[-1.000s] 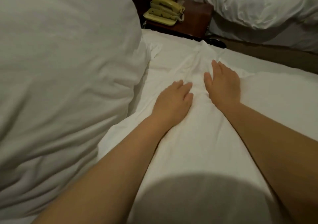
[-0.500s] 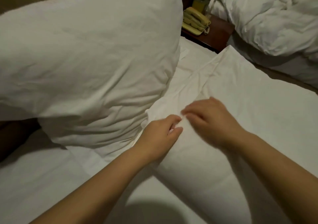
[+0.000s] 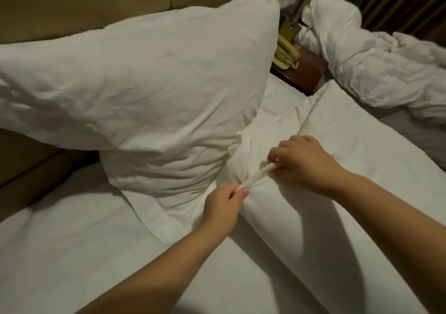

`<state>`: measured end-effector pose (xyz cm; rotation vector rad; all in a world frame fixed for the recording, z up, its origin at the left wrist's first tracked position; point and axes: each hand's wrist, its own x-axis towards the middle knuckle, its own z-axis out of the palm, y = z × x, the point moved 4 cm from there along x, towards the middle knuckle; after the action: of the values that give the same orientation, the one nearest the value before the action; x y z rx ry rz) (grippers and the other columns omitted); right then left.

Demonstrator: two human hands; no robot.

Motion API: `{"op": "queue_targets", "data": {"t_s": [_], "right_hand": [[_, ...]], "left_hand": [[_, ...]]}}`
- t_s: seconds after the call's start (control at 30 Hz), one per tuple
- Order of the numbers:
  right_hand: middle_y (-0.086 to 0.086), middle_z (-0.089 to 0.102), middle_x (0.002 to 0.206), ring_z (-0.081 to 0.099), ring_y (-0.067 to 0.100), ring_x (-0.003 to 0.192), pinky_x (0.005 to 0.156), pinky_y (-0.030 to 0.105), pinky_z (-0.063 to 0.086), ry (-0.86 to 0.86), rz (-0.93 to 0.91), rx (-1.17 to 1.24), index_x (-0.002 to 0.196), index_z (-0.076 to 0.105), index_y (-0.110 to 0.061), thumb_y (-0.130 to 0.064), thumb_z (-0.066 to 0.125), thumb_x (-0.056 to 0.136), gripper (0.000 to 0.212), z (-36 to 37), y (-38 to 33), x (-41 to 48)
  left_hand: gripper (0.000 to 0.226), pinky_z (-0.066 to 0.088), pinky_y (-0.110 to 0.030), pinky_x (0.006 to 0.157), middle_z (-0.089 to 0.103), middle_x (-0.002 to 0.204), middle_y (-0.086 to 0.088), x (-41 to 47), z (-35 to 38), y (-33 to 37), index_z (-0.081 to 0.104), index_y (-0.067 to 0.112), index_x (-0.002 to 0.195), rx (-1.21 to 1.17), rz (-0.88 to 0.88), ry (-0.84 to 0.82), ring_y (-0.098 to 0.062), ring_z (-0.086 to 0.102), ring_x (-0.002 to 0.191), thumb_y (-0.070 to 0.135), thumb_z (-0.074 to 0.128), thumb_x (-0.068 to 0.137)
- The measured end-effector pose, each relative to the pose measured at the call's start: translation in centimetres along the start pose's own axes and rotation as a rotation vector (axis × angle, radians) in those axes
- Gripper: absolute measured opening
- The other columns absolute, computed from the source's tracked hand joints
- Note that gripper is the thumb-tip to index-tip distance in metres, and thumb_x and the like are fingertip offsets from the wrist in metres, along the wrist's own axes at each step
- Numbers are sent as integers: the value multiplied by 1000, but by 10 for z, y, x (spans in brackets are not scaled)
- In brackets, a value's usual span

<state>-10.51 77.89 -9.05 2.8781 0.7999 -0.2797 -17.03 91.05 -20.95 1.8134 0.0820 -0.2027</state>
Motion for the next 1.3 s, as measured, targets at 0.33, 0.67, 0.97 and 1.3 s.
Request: {"op": "queue_targets", "data": {"t_s": [0.33,0.67,0.97,1.3], "right_hand": [[-4,48,140,37,20,131,108,42,21,-326,39,-169,131,50,-39,-57,45,89,45,75,-60,92],[-4,59,129,50,21,120,104,38,33,-737,-35,-135,122,61,-34,-43,39,95,35,116,-80,49],[0,58,127,53,18,116,98,30,37,-173,131,359,126,61,-21,-27,45,98,32,75,-78,53],[-1,61,124,53,21,118,105,40,25,3,357,92,125,61,-23,-40,30,95,46,22,-68,-34]], "left_hand": [[30,33,-26,72,49,75,6,-1,5,-50,51,15,66,-80,-69,-25,-12,44,74,21,54,95],[41,28,-19,55,39,56,9,-21,-18,-62,41,21,55,-12,-88,-232,-3,37,56,19,59,92],[21,35,-7,69,49,91,9,-19,-16,-82,53,19,84,-20,-40,-227,2,49,79,19,73,80],[21,35,-12,67,53,106,5,-30,-49,-32,50,29,100,128,-68,-289,-8,50,91,18,61,86]]}}
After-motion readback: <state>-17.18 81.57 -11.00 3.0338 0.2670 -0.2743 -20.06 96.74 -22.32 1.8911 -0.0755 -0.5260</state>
